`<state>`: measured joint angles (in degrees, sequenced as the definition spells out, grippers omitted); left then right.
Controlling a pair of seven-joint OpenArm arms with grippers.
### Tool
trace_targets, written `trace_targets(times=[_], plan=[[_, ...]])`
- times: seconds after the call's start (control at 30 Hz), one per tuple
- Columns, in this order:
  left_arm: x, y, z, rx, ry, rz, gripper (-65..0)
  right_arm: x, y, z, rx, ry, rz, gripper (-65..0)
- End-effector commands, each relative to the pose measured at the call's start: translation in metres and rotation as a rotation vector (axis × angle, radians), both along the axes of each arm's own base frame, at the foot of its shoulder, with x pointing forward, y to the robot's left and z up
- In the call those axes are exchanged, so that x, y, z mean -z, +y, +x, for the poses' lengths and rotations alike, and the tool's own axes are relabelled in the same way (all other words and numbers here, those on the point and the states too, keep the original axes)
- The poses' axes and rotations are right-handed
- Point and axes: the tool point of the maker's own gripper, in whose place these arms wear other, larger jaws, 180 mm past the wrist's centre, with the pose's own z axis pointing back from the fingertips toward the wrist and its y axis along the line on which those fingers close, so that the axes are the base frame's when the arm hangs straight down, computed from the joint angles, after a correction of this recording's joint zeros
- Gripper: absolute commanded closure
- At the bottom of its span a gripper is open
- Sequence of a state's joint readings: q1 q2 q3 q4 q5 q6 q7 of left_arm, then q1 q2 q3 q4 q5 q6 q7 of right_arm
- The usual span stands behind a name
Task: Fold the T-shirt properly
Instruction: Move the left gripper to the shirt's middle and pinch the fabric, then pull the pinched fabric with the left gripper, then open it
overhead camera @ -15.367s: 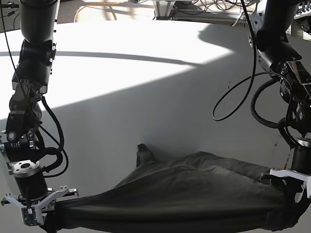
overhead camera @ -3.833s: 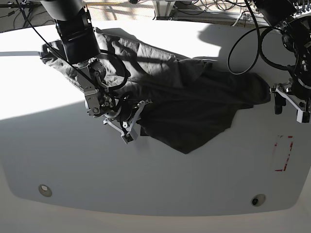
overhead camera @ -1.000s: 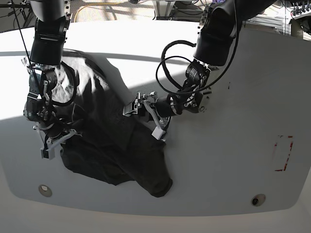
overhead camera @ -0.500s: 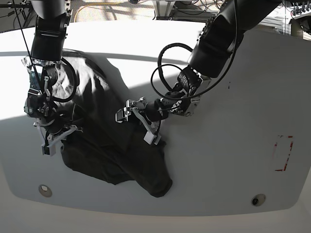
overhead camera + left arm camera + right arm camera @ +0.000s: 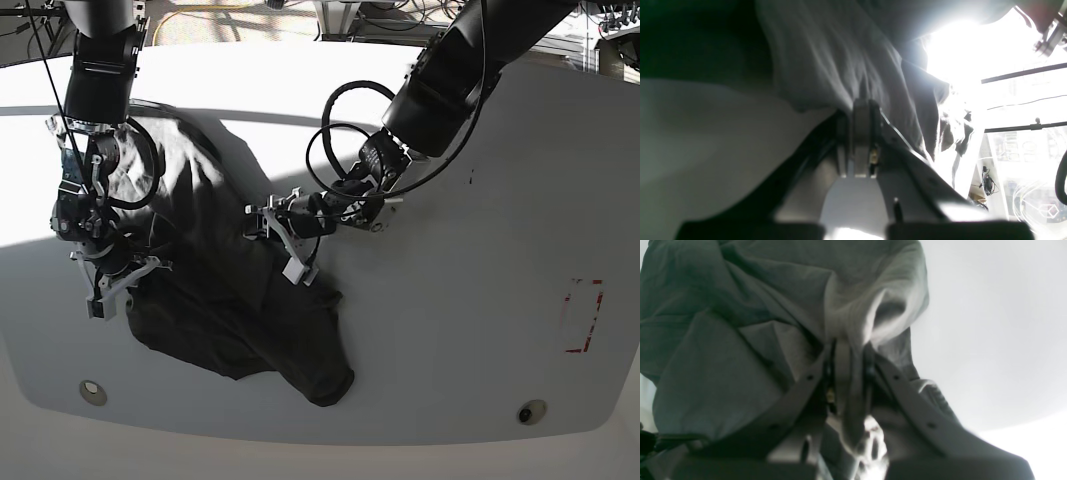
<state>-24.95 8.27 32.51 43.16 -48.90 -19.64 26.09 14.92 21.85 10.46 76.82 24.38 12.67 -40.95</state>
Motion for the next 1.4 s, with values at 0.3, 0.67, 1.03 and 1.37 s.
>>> trace_targets(times=[0.3, 0.67, 1.03, 1.37], plan=[[-0.045, 0.047, -0.004, 0.034, -0.157, -0.011, 0.0, -0.026, -0.009, 0.011, 0.004, -0.072, -0.017, 0.0], [-0.063, 0.166, 0.006, -0.108, -0.196, 0.134, 0.0, -0.034, -0.008, 0.010, 0.001, -0.093, -0.033, 0.0], [-0.084, 0.278, -0.010, -0.169, -0.277, 0.341, 0.0, -0.041, -0.011, 0.016, 0.009, -0.106, -0.036, 0.0], [-0.104, 0.392, -0.026, -0.271, -0.298, 0.549, 0.0, -0.040, -0.023, 0.015, 0.023, -0.094, -0.054, 0.0]])
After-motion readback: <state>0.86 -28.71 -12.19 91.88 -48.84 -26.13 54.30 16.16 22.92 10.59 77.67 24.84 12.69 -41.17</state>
